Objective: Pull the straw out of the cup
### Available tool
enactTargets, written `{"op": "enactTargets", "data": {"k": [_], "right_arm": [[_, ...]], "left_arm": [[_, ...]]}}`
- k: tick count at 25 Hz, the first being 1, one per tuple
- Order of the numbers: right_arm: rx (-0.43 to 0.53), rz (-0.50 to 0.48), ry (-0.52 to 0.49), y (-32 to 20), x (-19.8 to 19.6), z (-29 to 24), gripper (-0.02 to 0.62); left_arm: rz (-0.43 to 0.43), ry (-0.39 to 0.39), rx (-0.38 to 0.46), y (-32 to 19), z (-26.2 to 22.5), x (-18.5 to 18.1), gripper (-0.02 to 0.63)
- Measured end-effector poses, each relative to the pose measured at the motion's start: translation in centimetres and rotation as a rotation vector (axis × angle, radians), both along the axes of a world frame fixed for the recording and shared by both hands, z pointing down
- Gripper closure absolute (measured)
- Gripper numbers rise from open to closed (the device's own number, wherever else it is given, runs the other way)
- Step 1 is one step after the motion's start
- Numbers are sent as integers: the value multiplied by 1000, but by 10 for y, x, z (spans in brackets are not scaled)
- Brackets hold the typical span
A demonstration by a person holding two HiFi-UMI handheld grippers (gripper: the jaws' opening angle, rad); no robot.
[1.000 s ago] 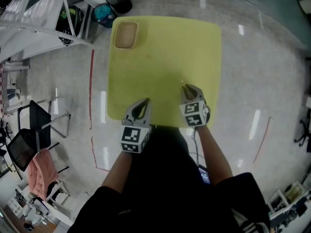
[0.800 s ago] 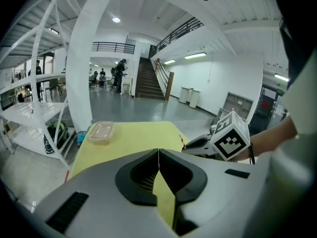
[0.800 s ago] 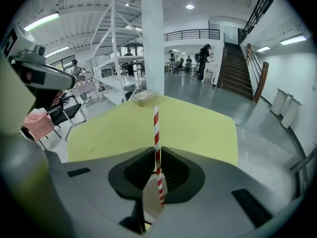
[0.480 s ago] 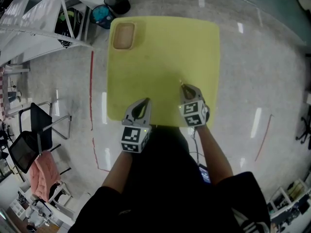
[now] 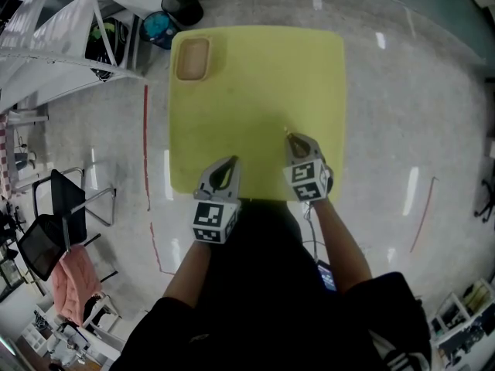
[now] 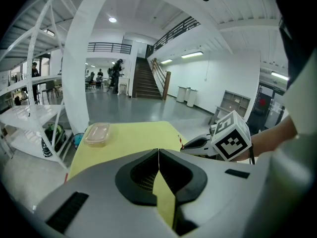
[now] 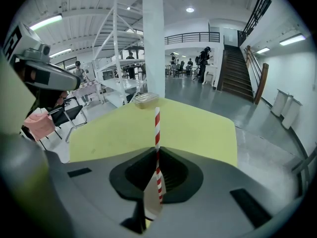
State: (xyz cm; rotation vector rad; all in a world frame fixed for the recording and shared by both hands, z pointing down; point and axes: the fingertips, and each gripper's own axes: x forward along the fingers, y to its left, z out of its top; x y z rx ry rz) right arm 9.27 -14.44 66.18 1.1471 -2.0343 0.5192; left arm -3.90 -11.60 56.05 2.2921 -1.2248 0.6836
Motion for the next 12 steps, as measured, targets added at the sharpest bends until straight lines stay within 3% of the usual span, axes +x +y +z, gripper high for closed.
{"op": "enactTargets", "data": {"k": [12], "right_arm": [[29,43,-40,8,7,-13,563]], "left_arm": [[41,1,8,5,-2,13,561]]}}
